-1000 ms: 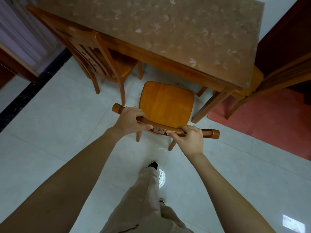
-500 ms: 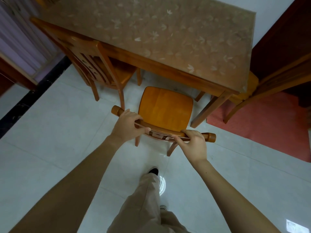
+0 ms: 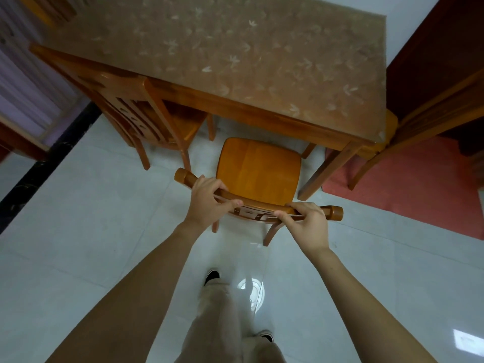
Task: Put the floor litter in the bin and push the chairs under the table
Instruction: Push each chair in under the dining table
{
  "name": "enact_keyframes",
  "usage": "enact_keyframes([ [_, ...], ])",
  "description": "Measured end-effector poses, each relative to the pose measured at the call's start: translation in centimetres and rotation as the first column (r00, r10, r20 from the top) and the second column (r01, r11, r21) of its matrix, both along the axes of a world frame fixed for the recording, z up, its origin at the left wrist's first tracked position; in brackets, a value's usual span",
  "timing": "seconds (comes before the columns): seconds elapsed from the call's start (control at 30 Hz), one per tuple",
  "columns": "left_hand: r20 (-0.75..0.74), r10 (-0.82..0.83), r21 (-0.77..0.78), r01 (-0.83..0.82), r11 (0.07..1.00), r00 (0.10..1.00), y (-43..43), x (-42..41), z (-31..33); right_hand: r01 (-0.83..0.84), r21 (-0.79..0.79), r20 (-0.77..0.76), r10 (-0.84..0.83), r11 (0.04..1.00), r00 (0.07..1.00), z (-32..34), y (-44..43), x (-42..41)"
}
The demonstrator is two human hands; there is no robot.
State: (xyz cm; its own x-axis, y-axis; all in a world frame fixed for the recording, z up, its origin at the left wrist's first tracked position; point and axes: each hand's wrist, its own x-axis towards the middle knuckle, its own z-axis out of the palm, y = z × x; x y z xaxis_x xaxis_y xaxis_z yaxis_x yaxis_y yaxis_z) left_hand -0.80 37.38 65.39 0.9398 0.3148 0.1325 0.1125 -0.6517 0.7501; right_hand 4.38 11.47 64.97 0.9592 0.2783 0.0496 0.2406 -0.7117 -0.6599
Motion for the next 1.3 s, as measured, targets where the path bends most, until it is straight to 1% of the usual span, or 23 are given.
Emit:
enact_keyframes([
  [0.17, -0.029, -0.049, 0.006, 0.049, 0.999, 0.998, 2.8, 3.0, 0.1, 0.05, 0.032, 0.009, -0.05, 0.998, 0.999, 0.5, 2.7, 1.9],
  [0.23, -0.044, -0.068, 0.022, 0.069, 0.997, 0.997, 4.0, 4.4, 0.2, 0.071, 0.053, -0.012, -0.07, 0.996, 0.997, 0.6, 3.7, 3.0],
  [0.4, -0.056, -0.1, -0.002, 0.1, 0.995, 0.993, 6.1, 7.5, 0.3, 0.11, 0.081, -0.07, -0.104, 0.991, 0.992, 0.8, 5.6, 5.6],
  [0.57, -0.089, -0.135, -0.015, 0.134, 0.991, 0.987, 7.3, 10.8, 0.0, 0.141, 0.058, -0.117, -0.133, 0.988, 0.984, 1.2, 6.7, 8.3],
  [0.67, -0.08, -0.143, -0.017, 0.142, 0.99, 0.987, 7.7, 12.8, -0.2, 0.131, 0.05, -0.135, -0.123, 0.99, 0.983, 1.2, 7.0, 10.3],
  [0.97, -0.022, -0.102, 0.01, 0.102, 0.995, 0.995, 6.9, 18.9, -0.2, 0.106, 0.055, -0.182, -0.095, 0.993, 0.979, 1.9, 6.3, 16.7],
  [1.17, -0.034, -0.072, 0.02, 0.072, 0.997, 0.997, 5.7, 23.0, 0.2, 0.094, 0.065, -0.217, -0.077, 0.993, 0.973, 2.3, 5.4, 21.4],
  [1.3, -0.06, -0.045, 0.019, 0.046, 0.999, 0.997, 4.5, 25.0, 0.3, 0.079, 0.035, -0.246, -0.068, 0.996, 0.967, 2.4, 4.3, 24.2],
])
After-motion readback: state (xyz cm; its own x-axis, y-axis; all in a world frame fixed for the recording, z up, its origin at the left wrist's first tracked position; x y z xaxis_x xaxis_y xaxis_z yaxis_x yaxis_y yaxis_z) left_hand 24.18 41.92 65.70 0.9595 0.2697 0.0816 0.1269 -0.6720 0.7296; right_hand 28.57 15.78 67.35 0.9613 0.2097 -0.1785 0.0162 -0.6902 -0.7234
